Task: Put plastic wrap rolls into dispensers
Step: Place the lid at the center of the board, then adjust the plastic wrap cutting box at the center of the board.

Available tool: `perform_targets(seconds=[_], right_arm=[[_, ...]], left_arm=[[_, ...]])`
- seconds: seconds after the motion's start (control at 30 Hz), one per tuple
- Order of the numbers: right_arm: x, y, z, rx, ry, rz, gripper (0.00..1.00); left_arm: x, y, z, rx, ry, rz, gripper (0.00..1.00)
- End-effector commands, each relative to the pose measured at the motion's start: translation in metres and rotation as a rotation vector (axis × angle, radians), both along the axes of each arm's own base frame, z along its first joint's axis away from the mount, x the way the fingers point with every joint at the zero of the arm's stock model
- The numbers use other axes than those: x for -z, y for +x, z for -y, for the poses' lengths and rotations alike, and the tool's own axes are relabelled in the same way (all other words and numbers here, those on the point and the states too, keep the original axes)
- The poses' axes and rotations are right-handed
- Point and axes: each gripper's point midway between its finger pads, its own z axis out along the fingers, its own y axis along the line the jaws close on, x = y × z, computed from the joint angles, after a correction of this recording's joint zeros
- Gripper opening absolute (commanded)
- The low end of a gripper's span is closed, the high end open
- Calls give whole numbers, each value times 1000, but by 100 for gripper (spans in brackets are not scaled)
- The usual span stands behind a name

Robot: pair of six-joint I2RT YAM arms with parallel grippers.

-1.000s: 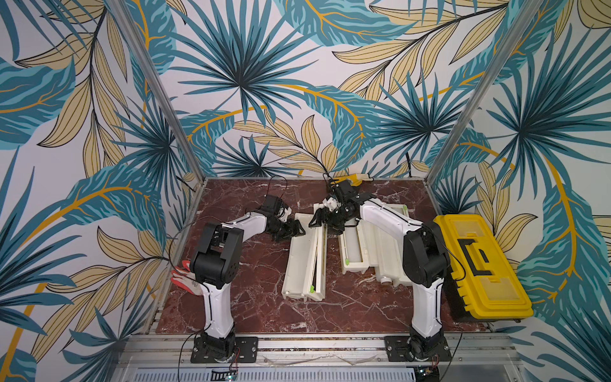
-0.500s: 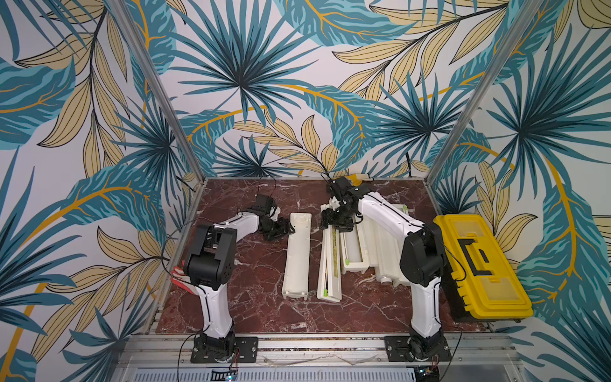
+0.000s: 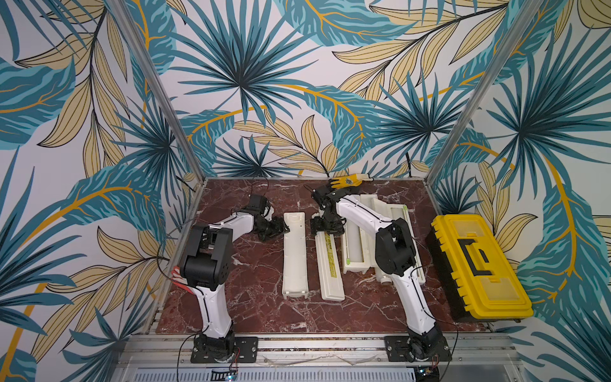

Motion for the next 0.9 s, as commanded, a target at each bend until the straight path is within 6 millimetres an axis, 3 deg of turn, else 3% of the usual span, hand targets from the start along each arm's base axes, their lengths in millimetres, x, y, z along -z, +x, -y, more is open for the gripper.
perform_targets(seconds=[0.0,0.27,0.43,0.5,0.63,0.73,0.87], right_arm=[[4,0,7,-1,-58,-9,99],[-31,-6,-9,-5,45,17,99],[-79,-26,-9,-42,94,85,99],[-97,-42,3,-36,97,100,99],[-111,-84,29,-5,115,99,97],[-106,-114,53,54,98,79,97],[-89,-138,89,158,46,65,96]], left_arm=[[21,-23,-10,-28,26,-95,74],[22,-25,-5,-26,-6,-101,75],[24,-23,1,-24,-39,-104,75],[23,-20,4,-26,-56,-103,75],[22,-13,13,-26,-87,-104,75],[22,-9,18,-23,-112,-104,75],[24,-7,24,-13,-139,-112,75]])
